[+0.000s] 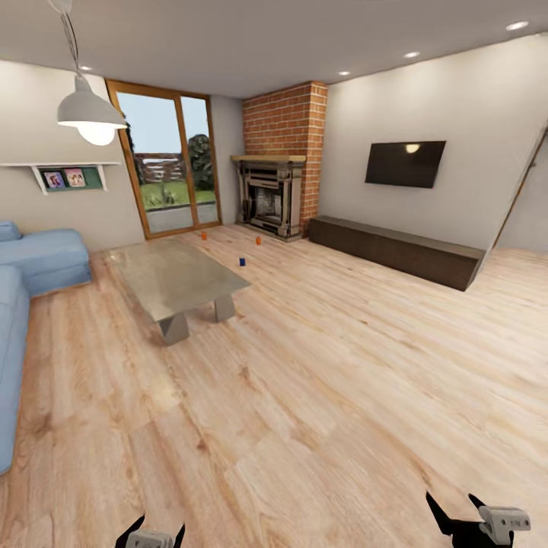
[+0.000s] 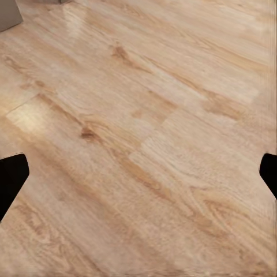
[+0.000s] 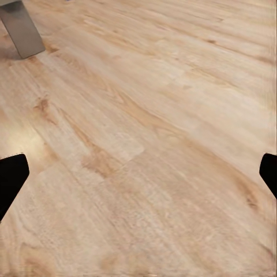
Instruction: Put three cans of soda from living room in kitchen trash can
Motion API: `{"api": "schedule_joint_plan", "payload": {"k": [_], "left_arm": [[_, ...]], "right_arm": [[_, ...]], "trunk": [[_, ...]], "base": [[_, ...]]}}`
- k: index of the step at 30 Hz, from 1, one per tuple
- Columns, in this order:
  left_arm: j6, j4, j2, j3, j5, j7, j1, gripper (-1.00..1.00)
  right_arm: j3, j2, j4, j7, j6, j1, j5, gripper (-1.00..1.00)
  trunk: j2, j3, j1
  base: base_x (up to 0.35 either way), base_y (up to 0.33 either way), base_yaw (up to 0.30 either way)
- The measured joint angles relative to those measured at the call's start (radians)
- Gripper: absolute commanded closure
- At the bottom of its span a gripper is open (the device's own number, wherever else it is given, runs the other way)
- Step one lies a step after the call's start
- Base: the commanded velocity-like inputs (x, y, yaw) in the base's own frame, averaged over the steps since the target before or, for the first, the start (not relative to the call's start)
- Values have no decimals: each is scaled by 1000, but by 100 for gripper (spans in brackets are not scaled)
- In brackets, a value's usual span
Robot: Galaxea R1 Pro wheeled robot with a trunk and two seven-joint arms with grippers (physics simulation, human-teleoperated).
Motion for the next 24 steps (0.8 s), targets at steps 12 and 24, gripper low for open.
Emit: {"api": "schedule_joint_plan", "payload": {"k": [12,24], "left_arm": [[-2,0,0,0,1,0,0,-100],[-8,0,0,-1,0,1,0,-100]], "right_arm": [[0,0,0,1,0,0,1,-100],[0,0,1,1,0,0,1,-100]], "trunk": [[0,-10,0],[0,-18,0]], "base": [[-198,93,-209],[-8,-157,-213]]}}
